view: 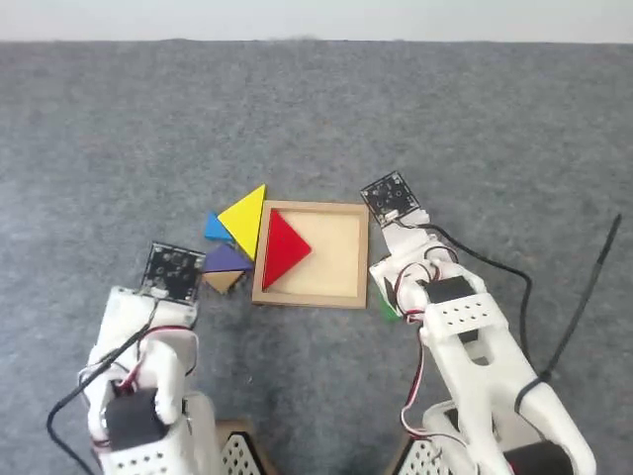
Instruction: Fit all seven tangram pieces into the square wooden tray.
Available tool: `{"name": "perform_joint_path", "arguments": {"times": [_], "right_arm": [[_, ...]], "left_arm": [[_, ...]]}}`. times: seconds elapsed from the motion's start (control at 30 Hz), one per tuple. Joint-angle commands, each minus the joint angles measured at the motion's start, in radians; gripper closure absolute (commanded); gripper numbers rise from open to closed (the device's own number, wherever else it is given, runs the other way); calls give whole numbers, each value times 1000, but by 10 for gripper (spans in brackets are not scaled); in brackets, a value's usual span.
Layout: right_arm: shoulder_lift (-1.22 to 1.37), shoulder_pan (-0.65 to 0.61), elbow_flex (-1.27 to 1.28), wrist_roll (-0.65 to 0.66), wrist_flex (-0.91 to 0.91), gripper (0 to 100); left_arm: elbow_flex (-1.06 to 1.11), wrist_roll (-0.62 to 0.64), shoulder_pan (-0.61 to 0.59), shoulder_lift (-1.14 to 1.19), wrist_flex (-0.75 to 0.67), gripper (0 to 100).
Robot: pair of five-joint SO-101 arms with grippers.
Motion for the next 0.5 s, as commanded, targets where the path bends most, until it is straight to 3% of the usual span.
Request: {"name": "perform_joint_path", "arguments": {"times": [0.0,0.17,0.37,0.47], "right_arm": [[-39,15,-8,-9,-15,983],[-39,16,-8,-9,-19,983],[-38,12,-6,-21,-39,982],[-38,-16,31,-112,-119,981]], "left_arm": [[-188,21,183,258,3,832],[-349,100,305,706,-66,735],[-591,195,308,1238,-192,708],[-719,195,307,1471,-238,709]]}}
